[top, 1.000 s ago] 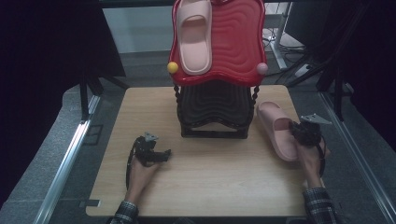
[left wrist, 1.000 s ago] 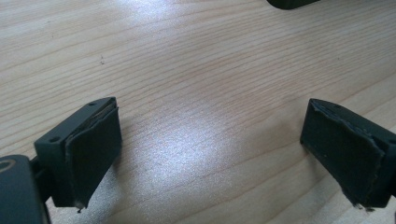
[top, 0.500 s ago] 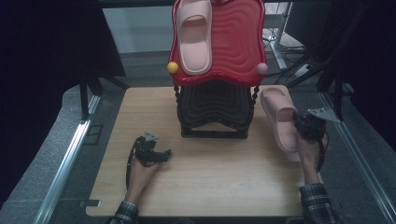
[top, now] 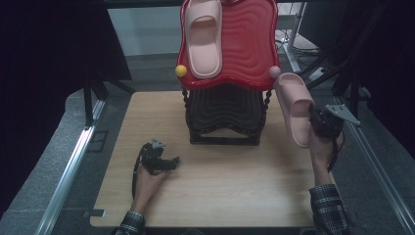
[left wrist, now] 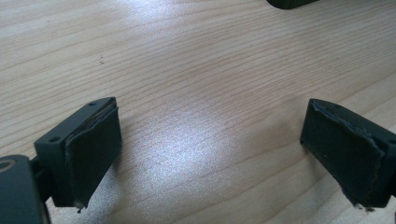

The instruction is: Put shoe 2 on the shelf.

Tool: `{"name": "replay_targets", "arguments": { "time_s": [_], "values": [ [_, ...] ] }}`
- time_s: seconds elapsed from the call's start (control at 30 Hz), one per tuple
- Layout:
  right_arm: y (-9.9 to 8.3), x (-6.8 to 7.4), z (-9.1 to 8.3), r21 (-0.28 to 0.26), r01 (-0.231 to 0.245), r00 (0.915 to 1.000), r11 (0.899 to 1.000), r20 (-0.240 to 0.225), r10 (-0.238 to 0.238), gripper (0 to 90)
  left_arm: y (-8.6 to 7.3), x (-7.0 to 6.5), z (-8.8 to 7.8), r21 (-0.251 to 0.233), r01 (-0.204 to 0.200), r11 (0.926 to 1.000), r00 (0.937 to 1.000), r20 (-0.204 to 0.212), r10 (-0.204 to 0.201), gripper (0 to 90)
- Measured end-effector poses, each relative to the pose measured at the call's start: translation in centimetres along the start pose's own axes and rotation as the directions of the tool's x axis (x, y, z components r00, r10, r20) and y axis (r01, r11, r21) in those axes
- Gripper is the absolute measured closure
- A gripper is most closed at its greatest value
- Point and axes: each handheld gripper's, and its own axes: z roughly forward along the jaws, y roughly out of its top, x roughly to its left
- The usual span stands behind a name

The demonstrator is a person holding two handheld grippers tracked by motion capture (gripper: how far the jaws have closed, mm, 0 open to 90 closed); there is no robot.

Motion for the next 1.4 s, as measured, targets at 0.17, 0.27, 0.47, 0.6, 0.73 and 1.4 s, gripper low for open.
{"name": "replay_targets", "arguments": {
  "time_s": [0.17, 0.27, 0.47, 0.6, 0.73, 1.4],
  "values": [
    [1.3, 0.4, -0.2, -0.027, -0.018, 0.9998, 0.999, -0.008, 0.018, 83.5, 0.0, 0.0, 0.0, -0.002, 0.000, 1.0000, 1.0000, 0.000, 0.000, 5.1],
    [2.3, 0.5, -0.3, -0.047, -0.020, 0.9998, 0.999, -0.008, 0.020, 83.5, 0.0, 0.0, 0.0, 0.000, -0.002, 1.0000, 1.0000, 0.001, 0.002, 5.0],
    [4.3, 1.0, -0.3, -0.082, -0.032, 0.9995, 0.996, 0.003, 0.032, 83.6, 0.0, 0.0, 0.0, 0.004, -0.003, 1.0000, 1.0000, 0.002, 0.003, 5.1],
    [5.4, 1.3, -0.2, -0.098, -0.044, 0.9989, 0.994, 0.010, 0.045, 83.5, 0.0, 0.0, 0.0, -0.002, 0.001, 1.0000, 1.0000, 0.001, -0.001, 5.0],
    [6.5, 1.5, -0.1, -0.110, -0.058, 0.9980, 0.992, 0.017, 0.061, 83.5, 0.0, 0.0, 0.0, 0.001, -0.003, 1.0000, 1.0000, 0.001, 0.003, 5.0],
    [12.3, 2.8, 0.8, -0.174, -0.091, 0.9949, 0.981, 0.029, 0.097, 83.4, 0.0, 0.0, 0.0, -0.002, 0.001, 1.0000, 1.0000, 0.001, -0.001, 5.0]
  ]
}}
